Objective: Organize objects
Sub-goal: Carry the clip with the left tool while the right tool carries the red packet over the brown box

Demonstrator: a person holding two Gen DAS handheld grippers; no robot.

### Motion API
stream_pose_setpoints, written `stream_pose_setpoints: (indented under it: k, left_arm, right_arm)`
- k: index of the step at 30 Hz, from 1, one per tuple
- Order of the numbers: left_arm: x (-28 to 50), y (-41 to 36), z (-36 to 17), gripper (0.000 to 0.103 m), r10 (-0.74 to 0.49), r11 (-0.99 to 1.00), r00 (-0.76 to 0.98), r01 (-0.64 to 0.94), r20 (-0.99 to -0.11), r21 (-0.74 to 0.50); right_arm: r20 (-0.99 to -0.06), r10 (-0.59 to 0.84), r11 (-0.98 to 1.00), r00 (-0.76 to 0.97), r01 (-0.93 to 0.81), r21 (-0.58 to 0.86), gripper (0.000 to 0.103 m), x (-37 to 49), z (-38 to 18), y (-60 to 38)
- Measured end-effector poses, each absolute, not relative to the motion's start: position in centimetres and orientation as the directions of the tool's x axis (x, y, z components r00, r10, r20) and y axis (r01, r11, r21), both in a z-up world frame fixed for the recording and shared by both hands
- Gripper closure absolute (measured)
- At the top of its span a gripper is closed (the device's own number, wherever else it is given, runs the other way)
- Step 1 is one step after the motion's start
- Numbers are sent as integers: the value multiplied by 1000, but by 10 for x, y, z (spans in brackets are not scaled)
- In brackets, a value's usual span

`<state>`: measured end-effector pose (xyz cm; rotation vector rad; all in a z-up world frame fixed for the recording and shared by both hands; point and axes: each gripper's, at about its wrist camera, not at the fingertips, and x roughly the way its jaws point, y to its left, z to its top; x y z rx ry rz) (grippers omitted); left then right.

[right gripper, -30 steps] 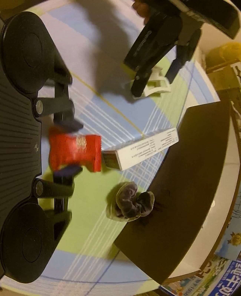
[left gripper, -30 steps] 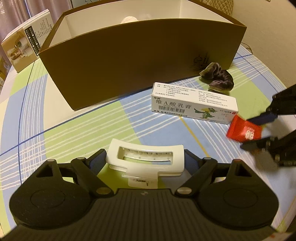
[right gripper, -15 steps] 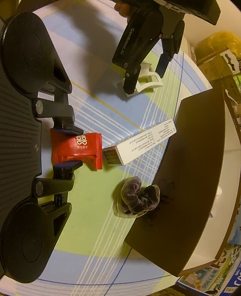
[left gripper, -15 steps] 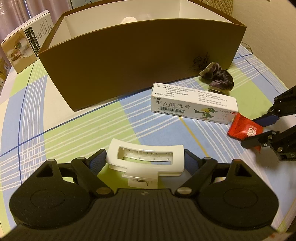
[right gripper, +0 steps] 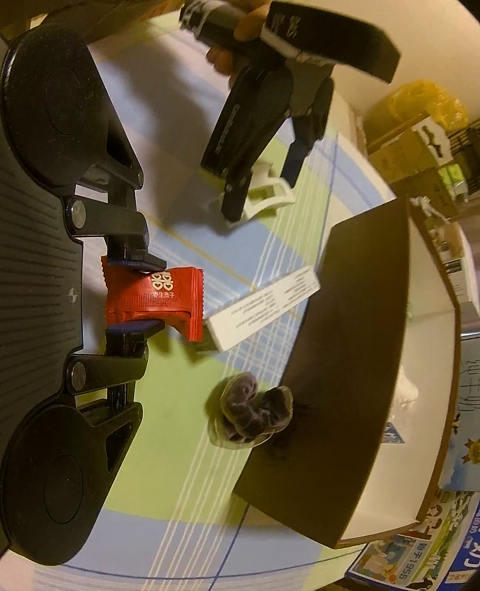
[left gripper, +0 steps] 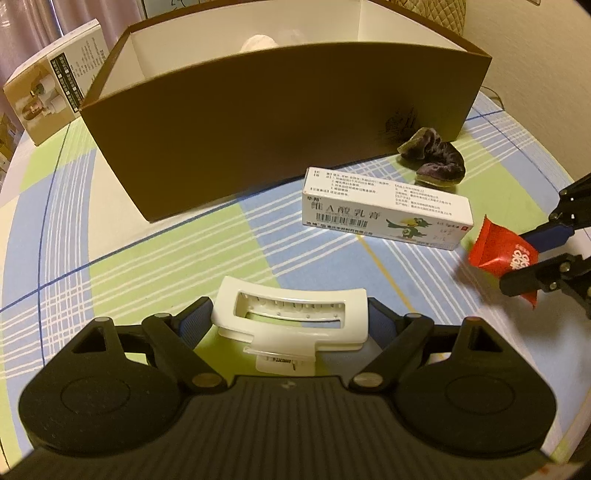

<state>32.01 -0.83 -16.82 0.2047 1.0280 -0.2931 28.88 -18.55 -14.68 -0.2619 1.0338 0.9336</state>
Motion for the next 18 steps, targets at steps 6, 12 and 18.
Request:
stream_pose_setpoints:
  k: [6, 12, 18]
  left_arm:
    - [317, -2, -141, 18, -168, 951, 538, 310, -826, 8]
    - [314, -2, -98, 18, -217, 954, 621, 300, -753, -28]
    - [327, -7, -66, 18, -224, 963, 681, 266, -697, -50]
  right_arm:
    - [-767, 609, 598, 201, -752, 278, 80, 291, -127, -189]
    - [-675, 678, 620, 291, -720, 311, 80, 297, -93, -192]
    - [-581, 693, 684, 428, -645, 341, 80, 314, -57, -194]
